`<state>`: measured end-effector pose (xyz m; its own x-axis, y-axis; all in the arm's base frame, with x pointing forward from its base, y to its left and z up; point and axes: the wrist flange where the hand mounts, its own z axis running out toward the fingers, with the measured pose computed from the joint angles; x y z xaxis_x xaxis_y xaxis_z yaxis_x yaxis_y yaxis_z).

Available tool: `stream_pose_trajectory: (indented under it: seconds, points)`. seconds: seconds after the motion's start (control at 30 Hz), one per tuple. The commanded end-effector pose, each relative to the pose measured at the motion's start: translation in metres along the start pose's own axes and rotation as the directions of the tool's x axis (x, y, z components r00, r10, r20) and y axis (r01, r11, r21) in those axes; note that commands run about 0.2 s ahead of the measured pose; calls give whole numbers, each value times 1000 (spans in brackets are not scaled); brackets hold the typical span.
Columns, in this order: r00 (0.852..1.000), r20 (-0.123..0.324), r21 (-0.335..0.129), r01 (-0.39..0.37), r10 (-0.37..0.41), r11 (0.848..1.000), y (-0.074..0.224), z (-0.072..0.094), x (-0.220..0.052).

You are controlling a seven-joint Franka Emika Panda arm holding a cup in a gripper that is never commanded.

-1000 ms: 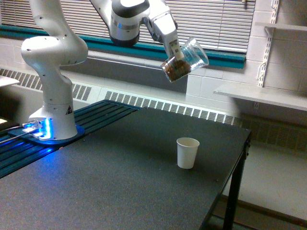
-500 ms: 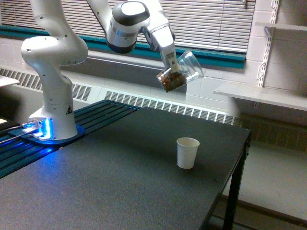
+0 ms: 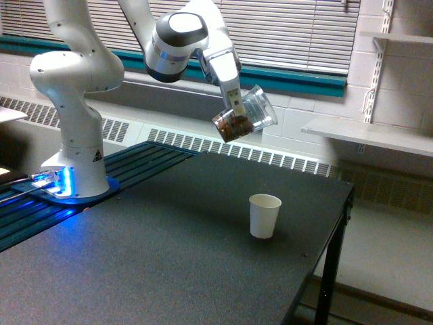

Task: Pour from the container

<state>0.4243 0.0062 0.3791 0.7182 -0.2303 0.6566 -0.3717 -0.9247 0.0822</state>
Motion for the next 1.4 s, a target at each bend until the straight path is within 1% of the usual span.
stream_pose_trajectory:
  seconds: [0.03,0.3,0.67,0.9,1.4]
  points:
    - [1000,17,-25,-1,1,1000,5,5,-6]
    - [999,46,-60,24,-21,998,9,12,-16]
    - [997,78,-86,36,-29,996,11,21,-26]
    - [993,107,-99,51,-40,994,11,26,-32]
    - [982,156,-143,127,-105,981,9,34,-38]
